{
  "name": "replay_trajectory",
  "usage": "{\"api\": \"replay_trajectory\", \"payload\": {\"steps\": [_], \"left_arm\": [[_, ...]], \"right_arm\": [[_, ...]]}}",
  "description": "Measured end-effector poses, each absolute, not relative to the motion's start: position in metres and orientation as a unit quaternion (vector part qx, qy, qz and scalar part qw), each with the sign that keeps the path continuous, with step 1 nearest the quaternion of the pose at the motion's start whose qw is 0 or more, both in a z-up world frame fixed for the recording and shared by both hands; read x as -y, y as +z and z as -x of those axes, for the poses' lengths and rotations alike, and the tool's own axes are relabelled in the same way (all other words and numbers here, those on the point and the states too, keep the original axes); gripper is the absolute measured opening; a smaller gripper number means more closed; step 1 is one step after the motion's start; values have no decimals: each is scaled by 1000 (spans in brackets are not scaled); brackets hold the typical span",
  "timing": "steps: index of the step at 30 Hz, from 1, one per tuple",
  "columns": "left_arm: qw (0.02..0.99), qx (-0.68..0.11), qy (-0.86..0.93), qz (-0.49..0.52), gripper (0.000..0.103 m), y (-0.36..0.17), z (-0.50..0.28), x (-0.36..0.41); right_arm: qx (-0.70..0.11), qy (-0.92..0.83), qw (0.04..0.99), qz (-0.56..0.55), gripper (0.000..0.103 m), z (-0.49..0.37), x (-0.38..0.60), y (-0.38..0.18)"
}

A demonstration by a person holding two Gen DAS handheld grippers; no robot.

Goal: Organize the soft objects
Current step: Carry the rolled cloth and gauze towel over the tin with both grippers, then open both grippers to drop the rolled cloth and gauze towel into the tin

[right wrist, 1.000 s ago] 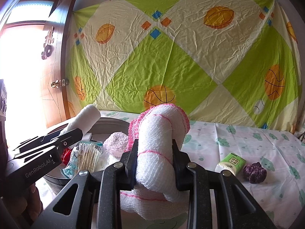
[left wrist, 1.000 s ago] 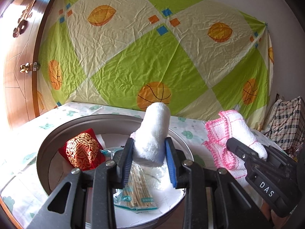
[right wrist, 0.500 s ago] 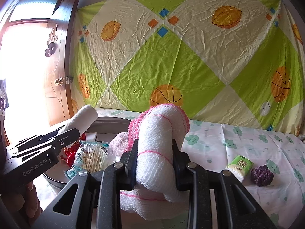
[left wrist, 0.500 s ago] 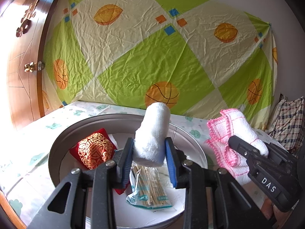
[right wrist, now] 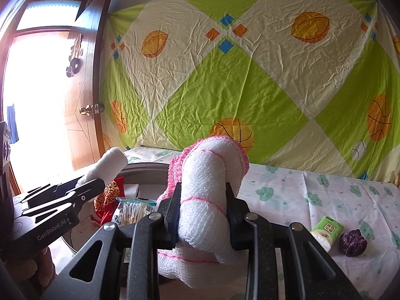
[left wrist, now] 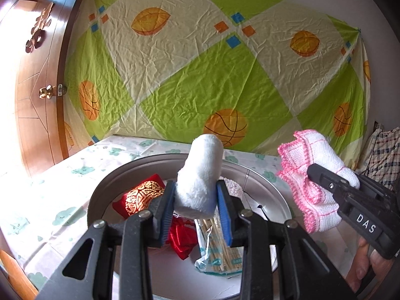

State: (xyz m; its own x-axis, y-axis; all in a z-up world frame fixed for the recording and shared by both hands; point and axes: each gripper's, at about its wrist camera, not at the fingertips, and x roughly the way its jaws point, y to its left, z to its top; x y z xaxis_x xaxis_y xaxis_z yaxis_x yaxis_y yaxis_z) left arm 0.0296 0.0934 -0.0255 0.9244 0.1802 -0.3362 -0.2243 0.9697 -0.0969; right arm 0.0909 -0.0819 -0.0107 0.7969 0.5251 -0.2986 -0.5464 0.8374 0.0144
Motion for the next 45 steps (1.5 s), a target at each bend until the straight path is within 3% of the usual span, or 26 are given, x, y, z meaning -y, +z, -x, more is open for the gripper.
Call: {"api": "replay_trajectory", "payload": {"steps": [30,33,35,37,45], "left_arm": [[951,-272,145,38,32,-14,-94,-141],[949,-274,149,38,37,-15,-95,-142],[948,-276,155,38,56,-15,-96,-143],[948,-273,159,41,69,-14,-94,-143],[955,-244,159,60,89,-8,-68,-136]], "right_arm": [[-261,347,899,61,34,-155,1,-23],[-272,359,891,56,50,-157,0,-25],[-269,356,893,53,64,-155,2,-25],[-263,356,895,46,67,-153,6,-23],[-242,343,907,28,68,-136,40,-11]]}}
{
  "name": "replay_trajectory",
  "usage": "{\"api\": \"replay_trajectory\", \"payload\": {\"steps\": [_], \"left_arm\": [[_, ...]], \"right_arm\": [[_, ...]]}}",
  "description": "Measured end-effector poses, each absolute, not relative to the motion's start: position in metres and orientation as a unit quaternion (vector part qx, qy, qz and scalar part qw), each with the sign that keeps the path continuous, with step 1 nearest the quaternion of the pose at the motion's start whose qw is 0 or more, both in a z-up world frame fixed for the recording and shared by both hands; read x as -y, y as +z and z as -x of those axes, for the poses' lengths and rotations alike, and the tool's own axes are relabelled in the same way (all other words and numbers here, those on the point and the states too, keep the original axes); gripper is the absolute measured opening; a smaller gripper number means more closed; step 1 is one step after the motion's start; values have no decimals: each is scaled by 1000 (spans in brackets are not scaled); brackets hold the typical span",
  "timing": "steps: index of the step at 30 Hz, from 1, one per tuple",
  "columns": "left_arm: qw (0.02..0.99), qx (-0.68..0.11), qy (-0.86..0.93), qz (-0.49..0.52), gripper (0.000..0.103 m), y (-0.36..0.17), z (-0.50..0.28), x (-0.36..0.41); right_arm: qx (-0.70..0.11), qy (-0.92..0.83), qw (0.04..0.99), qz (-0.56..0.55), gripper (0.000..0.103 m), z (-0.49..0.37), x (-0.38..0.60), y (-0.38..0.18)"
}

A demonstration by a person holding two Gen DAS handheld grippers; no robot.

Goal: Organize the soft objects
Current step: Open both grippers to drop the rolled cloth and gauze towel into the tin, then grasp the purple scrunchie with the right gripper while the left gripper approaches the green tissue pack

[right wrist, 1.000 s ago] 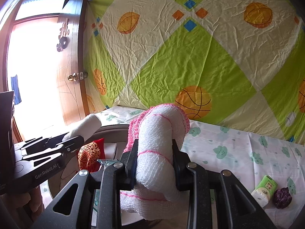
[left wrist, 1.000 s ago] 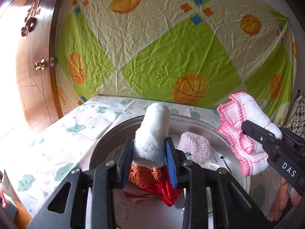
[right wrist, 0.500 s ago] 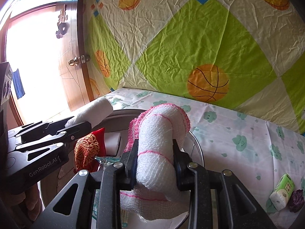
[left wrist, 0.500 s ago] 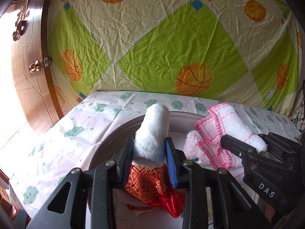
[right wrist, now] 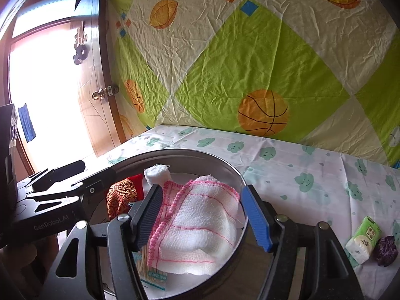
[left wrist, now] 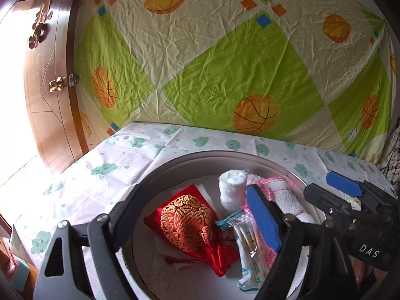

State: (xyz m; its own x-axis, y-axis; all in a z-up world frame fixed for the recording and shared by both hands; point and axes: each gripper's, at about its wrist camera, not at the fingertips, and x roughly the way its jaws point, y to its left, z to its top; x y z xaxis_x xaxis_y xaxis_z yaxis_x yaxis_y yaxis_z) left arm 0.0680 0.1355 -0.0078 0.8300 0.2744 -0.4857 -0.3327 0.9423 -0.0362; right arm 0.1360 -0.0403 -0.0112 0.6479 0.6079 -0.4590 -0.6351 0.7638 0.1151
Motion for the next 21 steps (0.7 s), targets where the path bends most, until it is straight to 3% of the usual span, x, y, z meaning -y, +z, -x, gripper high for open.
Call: {"api": "replay_trajectory", "payload": {"steps": [5,8,13,21], "left_arm": [[960,-236,137,56,89,-3,-66,-110],[964,-234,117,48,98,0,-68,-87],[968,-234,82,35,98,1,-76,-45],[963,-269,21,-6,101,-17,-114,35]], "right_arm": [[-228,323,918,19,69,-127,78,-5],[-219,304,927,17,70,-124,105,-3],[-207,237,949,35,75,-127,160,-8],[-266,112,957,15,75,-168,249,-33]]}}
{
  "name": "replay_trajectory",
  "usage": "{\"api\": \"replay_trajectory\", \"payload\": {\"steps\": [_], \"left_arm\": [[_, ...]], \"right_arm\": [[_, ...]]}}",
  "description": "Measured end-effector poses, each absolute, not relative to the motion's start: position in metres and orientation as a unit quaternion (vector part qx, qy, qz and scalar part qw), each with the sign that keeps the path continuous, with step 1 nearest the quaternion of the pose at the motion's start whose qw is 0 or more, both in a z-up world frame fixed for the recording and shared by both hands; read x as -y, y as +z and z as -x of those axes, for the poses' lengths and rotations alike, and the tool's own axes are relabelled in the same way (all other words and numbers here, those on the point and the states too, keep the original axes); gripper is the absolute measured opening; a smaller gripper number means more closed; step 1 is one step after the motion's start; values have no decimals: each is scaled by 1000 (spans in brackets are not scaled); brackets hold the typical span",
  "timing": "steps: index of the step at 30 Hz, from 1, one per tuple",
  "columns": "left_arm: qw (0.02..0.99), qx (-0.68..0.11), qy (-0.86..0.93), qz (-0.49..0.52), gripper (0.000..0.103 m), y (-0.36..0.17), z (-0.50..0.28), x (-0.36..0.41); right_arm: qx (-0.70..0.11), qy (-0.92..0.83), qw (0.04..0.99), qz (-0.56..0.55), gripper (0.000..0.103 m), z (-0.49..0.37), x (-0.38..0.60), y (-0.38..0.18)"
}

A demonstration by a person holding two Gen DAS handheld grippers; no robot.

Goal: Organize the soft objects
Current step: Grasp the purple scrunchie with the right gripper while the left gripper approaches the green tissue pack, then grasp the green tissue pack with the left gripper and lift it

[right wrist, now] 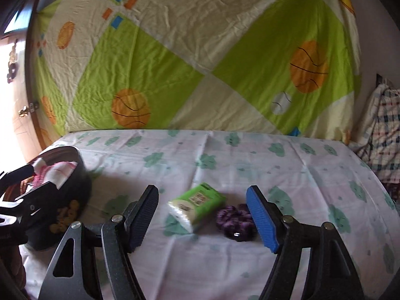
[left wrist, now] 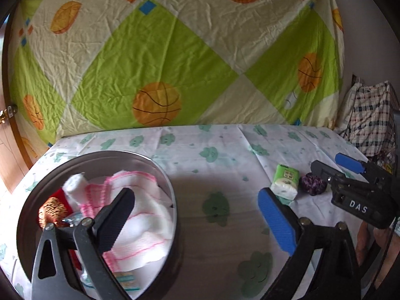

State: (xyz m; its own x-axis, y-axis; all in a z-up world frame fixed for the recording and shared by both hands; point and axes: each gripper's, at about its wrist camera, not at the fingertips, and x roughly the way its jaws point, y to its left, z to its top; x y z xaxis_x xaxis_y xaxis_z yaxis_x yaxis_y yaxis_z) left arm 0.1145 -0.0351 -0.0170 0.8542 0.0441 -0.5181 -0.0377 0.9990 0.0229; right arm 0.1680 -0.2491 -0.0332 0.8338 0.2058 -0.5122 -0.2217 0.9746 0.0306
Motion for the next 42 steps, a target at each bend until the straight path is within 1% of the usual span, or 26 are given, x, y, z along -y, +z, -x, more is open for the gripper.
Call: {"api": "replay_trajectory", "payload": {"steps": [5,10,20,21,23,24,25,28,36,42], "left_arm": [[950,-312,-5,-21,101,-30,-147,72],[944,-326,-10,-47,101,-34,-173,99],[934,-353,-3,-50,101,-51,-198,107],[934,-355,-3,-51,101,-52,-199,108],[933,-357,-4,-51,101,-54,-201,110],[932,-358,-4,-50,101,-55,-201,111],[932,-359,-5,-50,101,-55,-202,112],[931,-361,-9,-51,101,-57,-204,116],[927,-366,-45,-63,101,-64,-208,139],[914,-396,-87,-32,101,-76,-223,148]], "right_arm": [[-308,79,948,-17,75,-197,282,-52],[-342,85,936,-23,75,-211,283,-61],[-414,107,903,-40,74,-236,283,-85],[-420,110,900,-42,73,-237,283,-87],[-428,118,895,-46,59,-240,283,-91],[-427,118,895,-45,57,-239,282,-90],[-426,122,895,-43,51,-239,281,-90],[-422,126,897,-43,44,-238,282,-88],[-380,70,919,-82,43,-227,308,-77],[-371,46,920,-117,43,-226,325,-77]]}}
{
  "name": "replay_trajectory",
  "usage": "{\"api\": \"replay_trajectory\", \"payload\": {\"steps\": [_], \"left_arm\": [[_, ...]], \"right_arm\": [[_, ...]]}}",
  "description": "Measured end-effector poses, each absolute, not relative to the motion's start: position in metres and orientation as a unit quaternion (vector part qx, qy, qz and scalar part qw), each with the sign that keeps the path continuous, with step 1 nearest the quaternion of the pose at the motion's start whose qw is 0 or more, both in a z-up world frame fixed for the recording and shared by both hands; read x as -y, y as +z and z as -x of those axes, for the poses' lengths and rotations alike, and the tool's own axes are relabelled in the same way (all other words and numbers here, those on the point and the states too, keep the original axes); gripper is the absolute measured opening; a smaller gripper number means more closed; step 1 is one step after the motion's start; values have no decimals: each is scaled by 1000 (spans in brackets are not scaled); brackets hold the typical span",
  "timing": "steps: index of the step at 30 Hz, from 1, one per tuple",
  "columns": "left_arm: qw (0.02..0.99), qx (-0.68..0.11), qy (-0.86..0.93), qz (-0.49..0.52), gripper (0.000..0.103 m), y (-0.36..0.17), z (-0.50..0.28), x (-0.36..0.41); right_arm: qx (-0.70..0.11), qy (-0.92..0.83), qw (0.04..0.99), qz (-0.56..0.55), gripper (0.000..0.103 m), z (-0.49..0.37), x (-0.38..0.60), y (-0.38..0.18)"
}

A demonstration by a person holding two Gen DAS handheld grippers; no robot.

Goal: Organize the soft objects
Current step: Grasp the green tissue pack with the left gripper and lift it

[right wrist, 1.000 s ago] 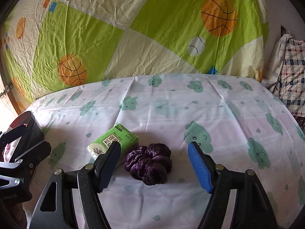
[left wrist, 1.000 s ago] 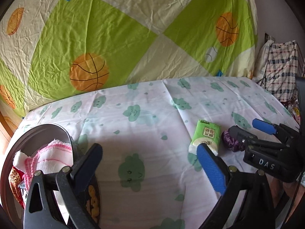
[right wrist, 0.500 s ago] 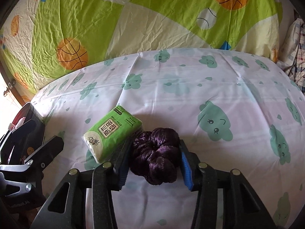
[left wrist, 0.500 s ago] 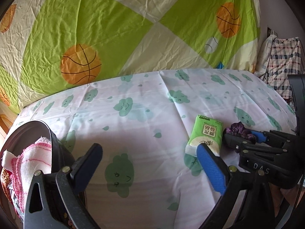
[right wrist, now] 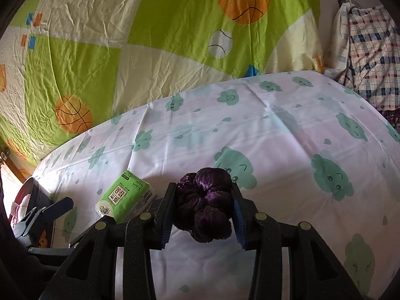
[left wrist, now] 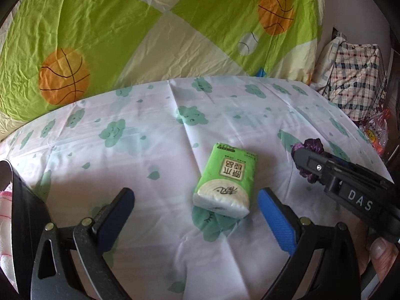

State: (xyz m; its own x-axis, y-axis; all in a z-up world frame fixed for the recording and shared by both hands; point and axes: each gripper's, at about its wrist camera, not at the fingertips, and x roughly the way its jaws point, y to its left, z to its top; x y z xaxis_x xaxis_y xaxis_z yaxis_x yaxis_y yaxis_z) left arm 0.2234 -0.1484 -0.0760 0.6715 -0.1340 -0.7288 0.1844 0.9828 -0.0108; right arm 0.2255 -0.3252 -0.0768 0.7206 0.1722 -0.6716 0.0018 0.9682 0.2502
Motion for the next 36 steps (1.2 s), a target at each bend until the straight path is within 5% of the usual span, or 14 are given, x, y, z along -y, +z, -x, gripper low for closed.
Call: {"api": "replay_trajectory", "payload": {"steps": [7,12,19,36], "left_arm": [[909,-403,-91,-55,97,-84,-235,165],[900,-419,-103,-67,54,-89,-243,174],[899,-421,-116,-30,50,-87,-243,162],[957,-288,-32,-19,49,-52,-192,124]], "right_arm": [[-363,39,925,-110,43,-222,323,-74],[-359,40,927,-100,43,-221,320,-73],[-327,60,939,-93,43,-211,316,-64],[-241,88,964,-70,43,-182,306,-45]]}}
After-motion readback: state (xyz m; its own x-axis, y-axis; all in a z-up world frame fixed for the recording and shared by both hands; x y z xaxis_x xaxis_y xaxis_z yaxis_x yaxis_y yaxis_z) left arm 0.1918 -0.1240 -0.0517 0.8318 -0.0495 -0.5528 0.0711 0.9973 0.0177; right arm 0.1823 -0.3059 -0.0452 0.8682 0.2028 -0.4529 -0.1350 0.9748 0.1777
